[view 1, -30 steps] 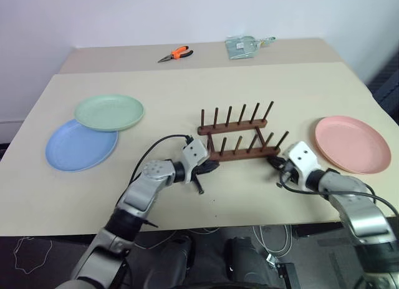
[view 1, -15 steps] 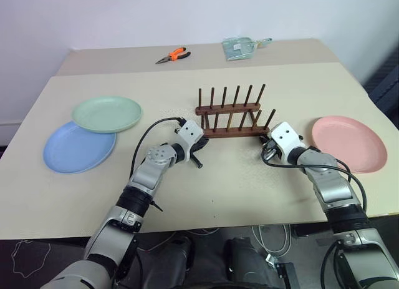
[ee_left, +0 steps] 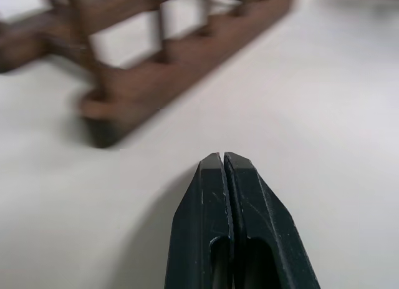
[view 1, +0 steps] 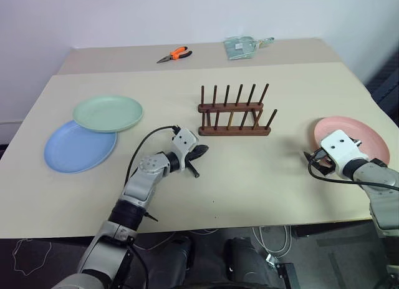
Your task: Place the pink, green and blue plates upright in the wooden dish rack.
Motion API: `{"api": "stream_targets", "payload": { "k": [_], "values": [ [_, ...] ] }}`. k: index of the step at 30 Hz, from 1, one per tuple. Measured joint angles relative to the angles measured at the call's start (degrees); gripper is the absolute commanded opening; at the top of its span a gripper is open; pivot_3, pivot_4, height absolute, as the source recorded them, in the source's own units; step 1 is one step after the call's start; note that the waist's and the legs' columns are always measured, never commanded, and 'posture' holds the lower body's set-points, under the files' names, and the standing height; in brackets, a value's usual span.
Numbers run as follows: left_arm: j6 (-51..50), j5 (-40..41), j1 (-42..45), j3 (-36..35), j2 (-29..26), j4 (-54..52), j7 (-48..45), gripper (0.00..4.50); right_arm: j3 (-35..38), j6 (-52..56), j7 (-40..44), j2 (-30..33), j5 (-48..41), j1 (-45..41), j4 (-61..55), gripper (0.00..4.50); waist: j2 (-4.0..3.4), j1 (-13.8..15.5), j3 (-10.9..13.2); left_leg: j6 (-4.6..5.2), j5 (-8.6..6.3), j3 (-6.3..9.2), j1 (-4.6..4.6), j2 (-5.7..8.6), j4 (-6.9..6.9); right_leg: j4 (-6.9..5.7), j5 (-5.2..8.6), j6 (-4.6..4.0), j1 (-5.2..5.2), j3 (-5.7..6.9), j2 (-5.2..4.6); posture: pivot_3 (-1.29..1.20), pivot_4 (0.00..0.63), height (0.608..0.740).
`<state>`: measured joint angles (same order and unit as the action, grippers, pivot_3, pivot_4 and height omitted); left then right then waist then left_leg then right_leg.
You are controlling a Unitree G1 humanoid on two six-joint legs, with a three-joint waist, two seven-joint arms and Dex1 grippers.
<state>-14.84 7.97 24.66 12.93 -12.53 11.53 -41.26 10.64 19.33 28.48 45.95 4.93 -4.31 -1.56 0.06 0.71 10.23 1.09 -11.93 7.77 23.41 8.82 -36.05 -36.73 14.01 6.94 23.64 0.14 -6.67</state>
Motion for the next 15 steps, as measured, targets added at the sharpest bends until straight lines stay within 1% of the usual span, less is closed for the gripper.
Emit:
{"api": "stream_targets", "payload": {
  "k": [2,3,5,6,9,10,15],
  "values": [
    [-1.14,0.75,-0.41,0.32,-0.33,-1.93,-1.54,0.04,-0.05,0.88,-0.98,-0.01,0.47,-0.32,0.73,3.84,0.01,0.01,0.01,0.00,0.00,0.00,0.01,0.00,-0.03,0.01,0.00,0.00,-0.03,0.01,0.00,0.00,0.150,0.729],
    [-1.55,1.07,-0.43,0.35,-0.42,-2.93,-2.05,0.04,-0.06,1.42,-1.61,-0.04,0.66,-0.50,1.40,3.47,0.01,0.02,0.01,0.00,0.00,0.00,0.01,0.00,-0.03,0.03,0.01,-0.01,-0.03,0.01,-0.01,0.00,0.150,0.729],
    [-2.30,1.36,-0.43,0.35,-0.53,-4.16,-2.40,0.04,-0.34,1.74,-2.44,-0.17,1.06,-0.74,2.54,2.50,0.01,0.02,0.01,0.02,-0.01,0.00,0.01,0.00,0.01,0.10,0.01,0.00,-0.05,0.01,-0.01,0.00,0.150,0.729],
    [-2.53,1.39,-0.49,0.37,-0.60,-4.54,-2.49,0.04,-0.59,1.94,-2.85,-0.25,1.18,-0.95,3.11,1.91,0.01,0.02,0.01,0.03,-0.01,0.00,0.02,0.00,0.02,0.12,0.00,0.00,-0.04,0.01,-0.01,0.00,0.150,0.729],
    [-3.62,1.56,-1.13,0.37,-0.82,-5.85,-2.67,0.04,-1.12,2.73,-3.45,-0.61,1.52,-1.46,3.87,0.36,0.00,0.00,0.01,0.07,-0.03,0.00,0.03,0.00,0.06,0.20,0.00,0.00,-0.03,0.01,-0.01,0.00,0.150,0.729],
    [-3.85,1.70,-1.55,0.38,-0.84,-6.31,-2.77,0.04,-1.14,2.90,-3.50,-0.62,1.57,-1.54,4.02,0.01,0.00,0.00,0.02,0.08,-0.04,0.00,0.03,0.00,0.06,0.21,0.00,0.00,-0.03,0.01,0.00,0.00,0.150,0.729],
    [-4.66,1.81,-2.77,0.66,-1.58,-7.87,-3.42,0.04,-0.96,2.08,-3.62,-1.74,0.51,-3.32,3.29,0.01,-0.01,-0.03,0.02,0.07,-0.04,0.00,0.04,-0.01,0.06,0.23,0.00,0.00,-0.04,0.01,0.01,0.00,0.150,0.729]
  ]
}}
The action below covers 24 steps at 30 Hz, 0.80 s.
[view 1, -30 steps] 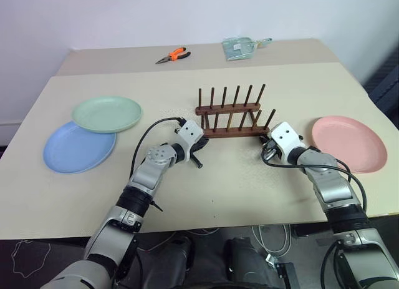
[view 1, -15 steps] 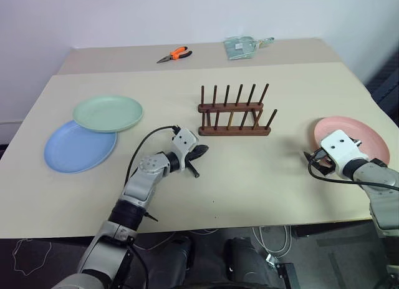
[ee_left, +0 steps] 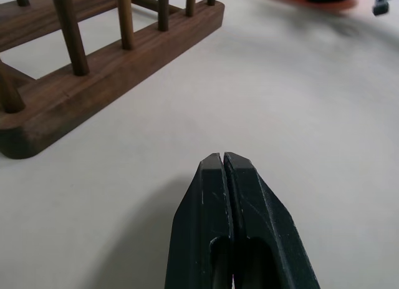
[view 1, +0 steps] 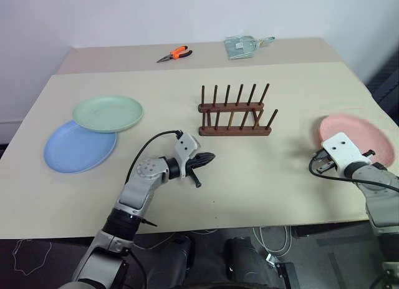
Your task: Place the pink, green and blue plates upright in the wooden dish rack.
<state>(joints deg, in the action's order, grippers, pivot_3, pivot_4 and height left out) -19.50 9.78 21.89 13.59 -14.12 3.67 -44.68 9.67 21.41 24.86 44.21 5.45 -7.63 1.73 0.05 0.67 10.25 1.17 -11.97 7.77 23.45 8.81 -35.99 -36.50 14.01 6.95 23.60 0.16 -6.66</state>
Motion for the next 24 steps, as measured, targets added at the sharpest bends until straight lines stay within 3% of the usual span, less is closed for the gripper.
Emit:
{"api": "stream_targets", "payload": {
  "k": [6,11,15,20,24],
  "values": [
    [-0.75,0.54,-1.25,0.19,-0.30,-2.06,-0.01,0.04,3.24,-1.58,1.40,-4.12,-9.62,-9.61,-7.79,0.01,-0.13,-0.14,0.10,0.01,0.00,0.00,0.04,-0.01,0.01,0.04,0.00,0.01,0.03,0.00,0.00,0.00,0.150,0.729],
    [-1.69,3.23,-1.68,-2.03,-0.34,-5.33,0.81,0.04,11.86,11.59,1.74,-13.18,-38.91,-22.43,-21.94,0.01,-0.08,0.16,0.11,0.04,-0.01,0.20,0.12,-0.05,0.11,0.18,0.00,-0.01,0.04,0.06,0.10,0.00,0.150,0.729],
    [-2.79,5.80,-2.59,-3.92,-2.05,-9.30,0.16,0.04,14.04,19.74,-4.22,-19.27,-57.03,-24.96,-25.69,0.01,-0.08,0.14,0.11,0.14,-0.08,0.22,0.16,0.02,0.11,0.37,0.00,-0.04,0.00,0.07,0.03,0.00,0.150,0.729],
    [-3.74,6.23,-3.56,-3.87,-2.73,-10.87,0.18,0.04,13.27,23.80,-8.89,-20.75,-65.03,-24.65,-25.57,0.01,-0.11,0.10,0.12,0.15,-0.09,0.19,0.18,0.06,0.12,0.35,0.00,-0.04,0.06,0.06,-0.03,0.00,0.150,0.729],
    [-3.80,6.24,-3.57,-3.69,-2.69,-11.15,0.83,0.04,11.91,24.13,-9.66,-20.74,-65.83,-23.89,-23.84,0.01,-0.11,0.04,0.12,0.16,-0.09,0.18,0.18,0.05,0.13,0.34,0.00,-0.04,0.07,0.07,-0.02,0.00,0.150,0.729]
  ]
}}
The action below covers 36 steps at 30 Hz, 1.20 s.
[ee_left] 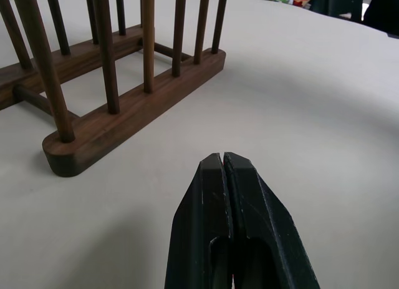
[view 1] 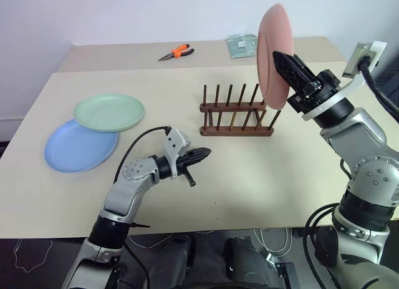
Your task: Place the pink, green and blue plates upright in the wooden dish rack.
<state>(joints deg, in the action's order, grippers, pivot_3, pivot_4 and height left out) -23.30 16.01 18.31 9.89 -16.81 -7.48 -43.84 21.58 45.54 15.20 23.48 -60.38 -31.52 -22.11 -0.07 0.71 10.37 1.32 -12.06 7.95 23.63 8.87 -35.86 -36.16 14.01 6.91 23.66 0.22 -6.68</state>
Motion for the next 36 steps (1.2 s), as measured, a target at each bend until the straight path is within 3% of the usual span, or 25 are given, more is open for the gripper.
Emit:
{"api": "stream_targets", "payload": {
  "k": [14,17,19,22,24,29,30,36],
  "values": [
    [-1.15,0.73,-0.04,0.24,-0.56,-1.60,0.33,0.04,2.18,-1.39,0.10,-0.14,-2.98,-1.62,14.93,0.01,-0.01,-0.10,0.00,0.01,0.01,-0.03,-0.01,-0.02,0.03,0.00,-0.01,0.01,0.02,0.00,0.01,0.00,0.150,0.729],
    [-1.16,0.74,-0.04,0.38,-0.70,-1.64,0.33,0.04,2.44,-1.35,0.70,0.17,-3.32,-2.15,18.01,0.93,-0.01,-0.08,0.00,0.01,0.01,-0.04,0.00,-0.02,0.06,0.01,-0.01,0.01,0.02,0.00,0.00,0.00,0.150,0.729],
    [-1.18,0.76,-0.05,0.44,-0.90,-1.66,0.30,0.04,2.36,-1.41,1.16,0.28,-2.96,-2.21,19.38,1.89,-0.01,-0.07,0.00,0.01,0.01,-0.04,0.00,-0.02,0.09,0.01,-0.01,0.01,0.04,0.00,-0.01,0.00,0.150,0.729],
    [-1.41,0.93,-0.23,0.43,-1.25,-1.85,0.23,0.75,2.03,-2.21,1.92,1.38,-0.92,-2.52,20.51,3.32,-0.02,-0.04,0.01,0.07,0.05,-0.06,0.00,-0.01,0.16,0.01,-0.01,0.02,0.09,-0.01,-0.01,0.00,0.150,0.729],
    [-1.72,1.05,-0.54,0.41,-1.25,-2.20,0.25,1.73,1.77,-3.76,2.21,2.90,1.82,-3.56,20.92,4.33,-0.03,-0.03,0.01,0.09,0.06,-0.09,0.02,-0.01,0.19,0.01,-0.01,0.02,0.12,-0.01,-0.02,0.00,0.150,0.729],
    [-2.29,2.17,-0.60,-2.10,-1.40,-2.38,2.17,4.25,-1.38,-14.39,5.06,10.66,16.53,-5.74,21.23,4.34,-0.05,-0.02,0.02,0.08,0.10,-0.13,0.38,-0.01,0.17,-0.05,-0.02,0.03,0.54,-0.02,-0.02,0.00,0.150,0.729],
    [-2.40,2.27,-0.43,-4.00,-1.30,-2.21,3.85,4.45,-2.17,-17.14,5.90,12.56,19.76,-6.22,21.19,4.34,-0.05,-0.01,0.02,0.04,0.14,-0.13,0.50,-0.01,0.15,-0.09,-0.03,0.03,0.69,-0.02,-0.02,0.00,0.150,0.729],
    [-2.07,-0.63,4.81,-15.65,-0.96,1.12,19.59,4.49,-9.54,-24.74,14.61,20.26,31.35,-6.77,16.62,4.42,-0.04,-0.19,0.02,-0.01,0.18,-0.16,0.60,-0.05,0.13,-0.17,-0.04,0.02,0.82,-0.04,0.01,0.00,0.150,0.729]
  ]
}}
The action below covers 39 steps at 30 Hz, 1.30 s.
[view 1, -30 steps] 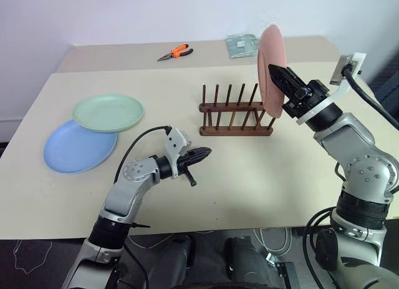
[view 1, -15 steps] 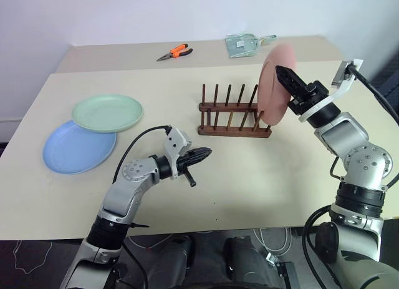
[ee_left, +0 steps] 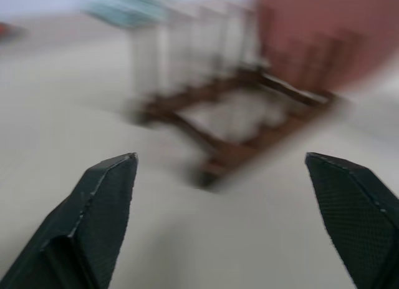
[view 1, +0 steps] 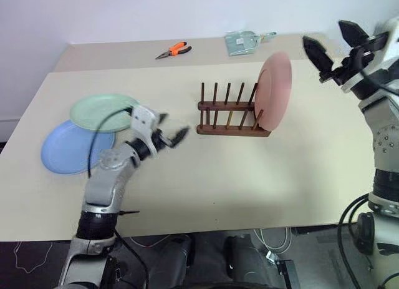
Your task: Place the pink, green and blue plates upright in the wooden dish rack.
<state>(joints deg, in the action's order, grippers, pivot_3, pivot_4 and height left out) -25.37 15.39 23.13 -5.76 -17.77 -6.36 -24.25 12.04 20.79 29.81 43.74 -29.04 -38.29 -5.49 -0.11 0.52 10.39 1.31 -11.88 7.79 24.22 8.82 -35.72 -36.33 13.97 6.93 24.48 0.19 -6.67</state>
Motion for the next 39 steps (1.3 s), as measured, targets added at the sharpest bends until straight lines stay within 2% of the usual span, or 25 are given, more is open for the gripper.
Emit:
{"api": "stream_targets", "payload": {
  "k": [5,10,16,22,25,32,33,39],
  "values": [
    [-2.38,-6.81,4.35,-10.65,-0.45,2.95,20.95,4.49,-10.94,-0.57,6.82,-0.63,4.30,-0.74,-10.47,4.42,0.09,0.08,0.03,0.00,-0.01,0.01,0.08,-0.01,-0.14,-0.01,-0.03,0.05,0.00,0.00,0.04,0.00,0.150,0.729],
    [-7.71,-8.52,6.15,-18.22,0.02,0.87,32.28,4.49,-18.60,-0.77,9.43,-5.34,6.94,0.25,-13.81,4.42,0.18,0.62,0.02,-0.07,-0.04,0.07,0.17,0.13,-0.43,0.01,-0.21,0.27,-0.03,0.01,0.11,0.00,0.150,0.729],
    [-21.46,0.59,10.36,-29.89,6.29,-2.57,38.99,4.49,-23.71,-2.30,11.12,-10.01,9.77,5.60,-14.45,4.42,0.31,1.70,-0.03,-0.14,-0.09,0.08,0.16,0.14,-0.53,0.04,-0.32,0.33,-0.03,0.02,0.18,0.00,0.150,0.729],
    [-31.52,12.50,14.17,-41.00,11.07,-0.07,43.10,4.49,-24.03,-2.66,11.15,-11.68,11.59,7.14,-14.45,4.42,0.47,1.63,-0.03,-0.44,0.09,0.09,0.16,0.13,-0.52,-0.02,-0.32,0.33,-0.09,0.02,0.20,0.00,0.150,0.729],
    [-31.73,14.57,15.04,-42.40,10.61,2.62,43.43,3.73,-24.01,-2.68,10.91,-11.87,12.69,8.18,-14.46,4.50,0.54,1.60,-0.03,-0.53,0.14,0.07,0.16,0.10,-0.50,-0.03,-0.35,0.28,-0.06,0.02,0.21,0.00,0.150,0.729],
    [-30.36,18.05,16.03,-41.96,8.71,6.82,41.14,0.18,-23.58,-2.31,10.62,-12.32,14.17,9.32,-14.82,4.50,0.59,1.62,-0.04,-0.55,0.15,0.06,0.15,0.10,-0.51,-0.03,-0.37,0.25,-0.07,0.01,0.22,0.00,0.150,0.729],
    [-30.20,18.97,16.03,-41.42,8.59,6.80,40.08,0.03,-23.28,-2.13,10.59,-12.30,14.18,9.39,-14.86,4.50,0.59,1.61,-0.04,-0.55,0.15,0.06,0.15,0.10,-0.51,-0.03,-0.37,0.24,-0.07,0.01,0.21,0.00,0.150,0.729],
    [-27.65,20.10,15.69,-30.99,6.45,0.21,32.44,0.03,-22.74,-4.16,9.97,-11.14,19.16,8.51,-15.21,4.50,0.72,1.62,0.02,-0.55,0.15,0.02,0.16,0.10,-0.51,-0.03,-0.40,0.21,-0.06,0.00,0.20,0.00,0.150,0.729]
  ]
}}
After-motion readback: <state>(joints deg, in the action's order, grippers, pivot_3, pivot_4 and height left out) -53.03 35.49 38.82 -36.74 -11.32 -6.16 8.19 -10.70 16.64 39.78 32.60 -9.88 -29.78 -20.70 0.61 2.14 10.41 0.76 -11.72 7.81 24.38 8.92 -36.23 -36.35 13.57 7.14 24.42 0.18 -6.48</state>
